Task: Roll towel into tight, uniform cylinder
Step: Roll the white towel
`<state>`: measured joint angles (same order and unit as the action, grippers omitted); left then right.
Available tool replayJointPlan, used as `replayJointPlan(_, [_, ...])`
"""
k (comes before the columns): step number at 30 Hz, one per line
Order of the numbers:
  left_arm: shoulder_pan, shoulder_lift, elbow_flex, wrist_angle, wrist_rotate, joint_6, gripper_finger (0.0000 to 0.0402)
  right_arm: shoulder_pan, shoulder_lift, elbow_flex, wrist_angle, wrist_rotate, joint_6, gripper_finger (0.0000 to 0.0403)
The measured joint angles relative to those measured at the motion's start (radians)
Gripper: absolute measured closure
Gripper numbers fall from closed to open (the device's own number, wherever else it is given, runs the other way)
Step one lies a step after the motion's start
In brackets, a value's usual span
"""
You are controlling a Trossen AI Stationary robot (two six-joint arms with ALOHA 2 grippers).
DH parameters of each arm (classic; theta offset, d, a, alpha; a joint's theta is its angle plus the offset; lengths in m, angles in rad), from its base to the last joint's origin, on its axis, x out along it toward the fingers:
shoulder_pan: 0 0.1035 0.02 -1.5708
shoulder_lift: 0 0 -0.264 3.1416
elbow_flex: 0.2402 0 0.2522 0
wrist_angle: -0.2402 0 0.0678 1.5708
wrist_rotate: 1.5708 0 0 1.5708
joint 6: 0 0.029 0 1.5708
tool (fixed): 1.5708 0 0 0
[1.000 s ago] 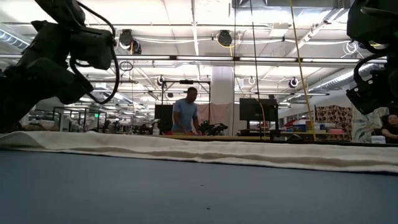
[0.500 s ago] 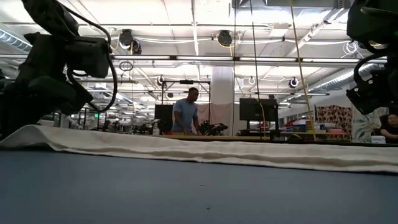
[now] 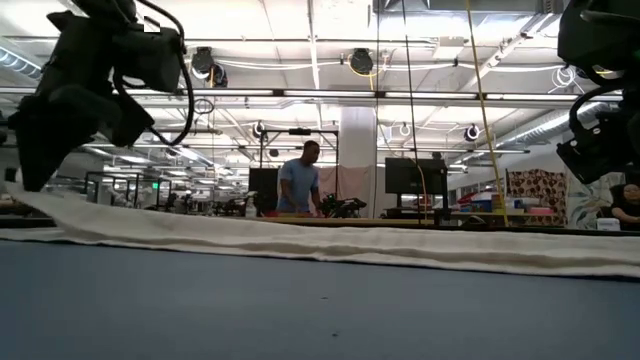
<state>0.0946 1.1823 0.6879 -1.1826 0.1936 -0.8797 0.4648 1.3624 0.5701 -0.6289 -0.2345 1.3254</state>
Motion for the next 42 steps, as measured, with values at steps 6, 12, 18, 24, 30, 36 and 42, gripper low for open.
replayJointPlan(6, [0.006,0.009,-0.02,0.005,-0.066,0.048,0.0399,0.0,0.0,0.0,0.0,-0.001,-0.011,0.0403])
replayJointPlan(12, [0.01,0.009,-0.054,0.042,-0.055,0.075,0.0399,0.0,0.0,0.0,0.0,-0.001,-0.013,0.0403])
replayJointPlan(18, [0.01,0.009,-0.054,0.042,-0.044,0.075,0.0393,0.0,0.0,0.0,0.0,-0.001,-0.01,0.0403])
replayJointPlan(24, [0.01,0.009,-0.042,0.019,-0.033,0.049,0.0333,0.0,0.0,0.0,0.0,-0.002,-0.006,0.0403])
replayJointPlan(30, [0.011,0.009,0.017,-0.073,-0.019,0.057,0.0273,0.0,0.0,0.0,0.001,-0.002,-0.008,0.0403])
replayJointPlan(36, [0.016,0.009,0.135,-0.051,-0.036,0.153,0.026,0.0,-0.006,0.0,0.001,-0.003,-0.008,0.0403])
replayJointPlan(42, [0.103,0.017,0.174,0.138,-0.062,0.164,0.0261,0.002,-0.031,-0.002,0.004,-0.011,0.011,0.0403])
